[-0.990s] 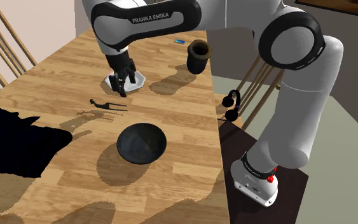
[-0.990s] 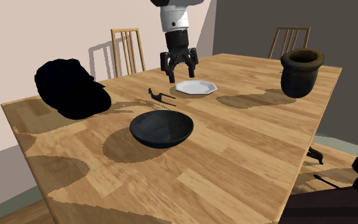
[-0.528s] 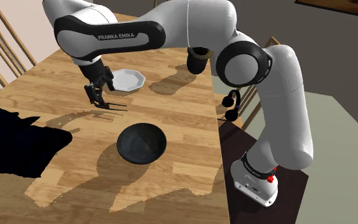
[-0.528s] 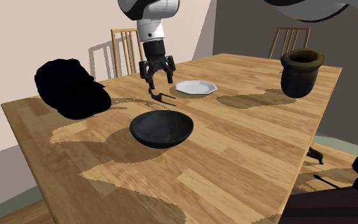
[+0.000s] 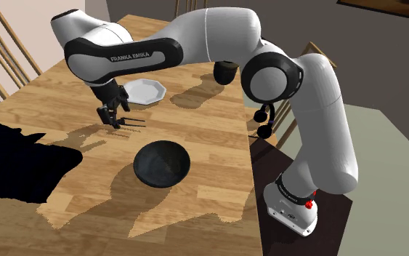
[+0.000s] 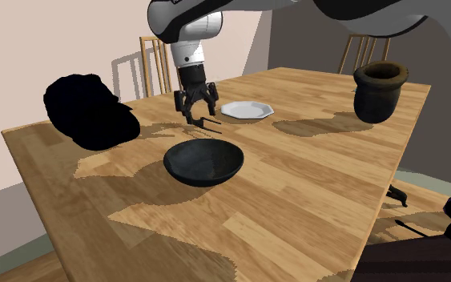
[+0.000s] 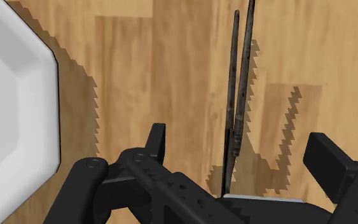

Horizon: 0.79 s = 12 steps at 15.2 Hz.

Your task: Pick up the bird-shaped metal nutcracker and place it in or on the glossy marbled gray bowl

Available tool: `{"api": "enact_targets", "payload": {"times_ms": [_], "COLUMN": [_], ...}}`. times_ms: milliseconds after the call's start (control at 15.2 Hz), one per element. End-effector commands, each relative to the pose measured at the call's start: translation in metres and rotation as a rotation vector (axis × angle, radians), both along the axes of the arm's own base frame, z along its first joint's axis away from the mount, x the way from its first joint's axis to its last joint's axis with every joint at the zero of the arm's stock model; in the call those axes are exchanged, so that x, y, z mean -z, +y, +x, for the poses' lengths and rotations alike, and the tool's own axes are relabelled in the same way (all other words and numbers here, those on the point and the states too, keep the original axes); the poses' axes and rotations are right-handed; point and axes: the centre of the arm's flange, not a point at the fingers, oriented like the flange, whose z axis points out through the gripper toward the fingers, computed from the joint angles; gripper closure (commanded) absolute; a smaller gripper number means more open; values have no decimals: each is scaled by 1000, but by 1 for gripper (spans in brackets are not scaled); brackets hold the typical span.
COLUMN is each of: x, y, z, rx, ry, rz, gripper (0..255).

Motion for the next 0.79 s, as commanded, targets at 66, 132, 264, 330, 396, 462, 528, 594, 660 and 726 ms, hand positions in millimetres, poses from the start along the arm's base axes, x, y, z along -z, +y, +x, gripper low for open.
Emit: {"api": "enact_targets", "payload": {"times_ms": [66, 132, 264, 330, 396, 462, 528, 594, 660, 726], "x": [7, 7, 7, 7, 7, 7, 7, 7, 7, 7], "y": [-2, -2, -2, -2, -2, -2, -2, -2, -2, -2], "z": [-2, -2, -2, -2, -2, -2, -2, -2, -2, -2], "rx": [0, 0, 0, 0, 0, 0, 0, 0, 0, 0], "ry": [0, 0, 0, 0, 0, 0, 0, 0, 0, 0], "rz": [0, 0, 0, 0, 0, 0, 0, 0, 0, 0], "gripper": [0, 0, 0, 0, 0, 0, 255, 255, 255, 255]}}
